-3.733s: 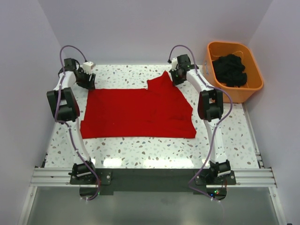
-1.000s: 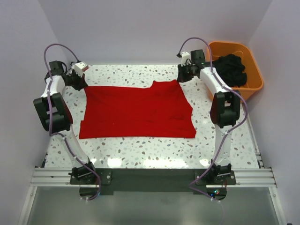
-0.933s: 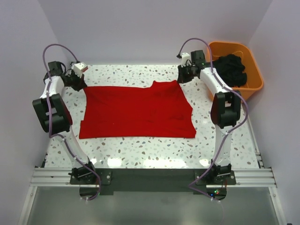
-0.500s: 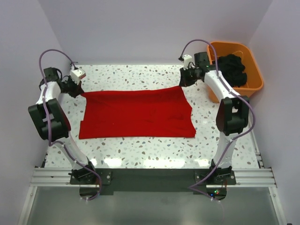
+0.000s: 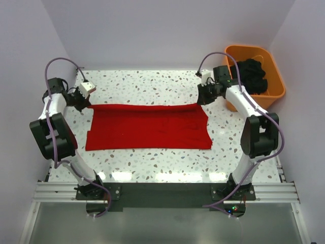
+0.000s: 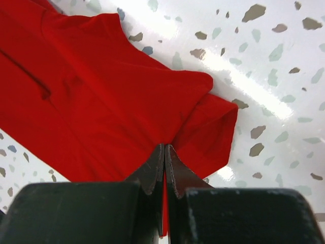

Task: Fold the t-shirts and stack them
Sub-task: Fold the tshirt

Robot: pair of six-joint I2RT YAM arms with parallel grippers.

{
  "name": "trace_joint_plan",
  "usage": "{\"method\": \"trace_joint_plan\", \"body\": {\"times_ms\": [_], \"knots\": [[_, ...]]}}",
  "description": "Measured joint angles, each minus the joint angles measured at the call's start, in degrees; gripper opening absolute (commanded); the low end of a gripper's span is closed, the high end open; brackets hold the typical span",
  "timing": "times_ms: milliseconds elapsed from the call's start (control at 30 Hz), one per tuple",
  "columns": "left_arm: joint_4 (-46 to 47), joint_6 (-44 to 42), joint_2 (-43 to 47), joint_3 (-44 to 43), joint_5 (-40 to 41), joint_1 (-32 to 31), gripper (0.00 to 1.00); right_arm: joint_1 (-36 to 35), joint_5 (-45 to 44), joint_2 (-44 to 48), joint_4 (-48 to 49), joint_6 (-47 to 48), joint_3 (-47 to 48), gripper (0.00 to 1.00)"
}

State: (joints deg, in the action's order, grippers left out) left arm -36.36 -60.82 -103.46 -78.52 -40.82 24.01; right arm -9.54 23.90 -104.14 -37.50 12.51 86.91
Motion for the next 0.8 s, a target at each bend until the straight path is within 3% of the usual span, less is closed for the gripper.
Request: {"method": "trace_joint_plan", "body": {"times_ms": [367,800], "knots": [[-2.8,-10.5,3.6,7.8,4.4,0.5,0.00,-1.7,0.2,3.1,-1.0,0.7,-7.6,0.00],[-0.8,-11.8,3.1,12.8,9.6,0.6,0.00,-4.3,-1.9,-0.3,-0.9,0.6,-10.9,0.00]]}}
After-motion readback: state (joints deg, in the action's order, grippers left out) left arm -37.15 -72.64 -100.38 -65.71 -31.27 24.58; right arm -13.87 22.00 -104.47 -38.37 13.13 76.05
